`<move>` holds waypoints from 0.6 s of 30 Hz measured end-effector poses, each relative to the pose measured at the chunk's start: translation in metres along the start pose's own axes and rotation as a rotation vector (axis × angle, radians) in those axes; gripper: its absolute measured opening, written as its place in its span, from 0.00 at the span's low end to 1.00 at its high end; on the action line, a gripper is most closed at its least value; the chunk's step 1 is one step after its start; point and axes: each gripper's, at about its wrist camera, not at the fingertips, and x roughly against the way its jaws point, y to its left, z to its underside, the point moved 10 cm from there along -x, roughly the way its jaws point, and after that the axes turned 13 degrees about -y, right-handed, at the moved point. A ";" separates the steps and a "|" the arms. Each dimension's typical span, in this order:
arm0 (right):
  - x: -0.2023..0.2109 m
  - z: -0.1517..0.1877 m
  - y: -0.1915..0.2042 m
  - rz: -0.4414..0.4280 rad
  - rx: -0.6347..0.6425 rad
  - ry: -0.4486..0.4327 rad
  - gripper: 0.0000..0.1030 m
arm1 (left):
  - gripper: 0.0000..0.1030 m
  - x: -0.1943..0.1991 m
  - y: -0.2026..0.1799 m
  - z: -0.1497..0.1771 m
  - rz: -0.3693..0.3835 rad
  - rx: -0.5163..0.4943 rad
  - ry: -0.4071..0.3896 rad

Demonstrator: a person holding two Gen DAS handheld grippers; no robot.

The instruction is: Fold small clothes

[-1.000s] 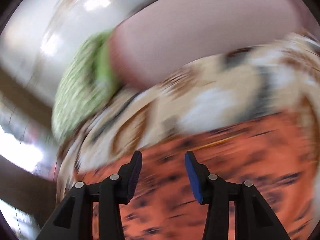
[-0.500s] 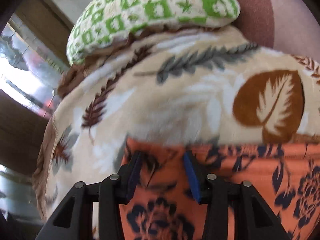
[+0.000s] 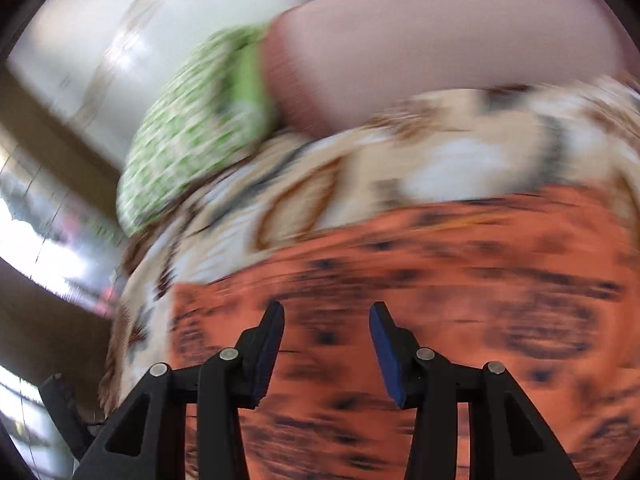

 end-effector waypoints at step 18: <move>0.053 -0.024 -0.103 0.078 -0.149 -0.098 0.49 | 0.88 -0.009 0.021 0.003 -0.116 -0.009 0.041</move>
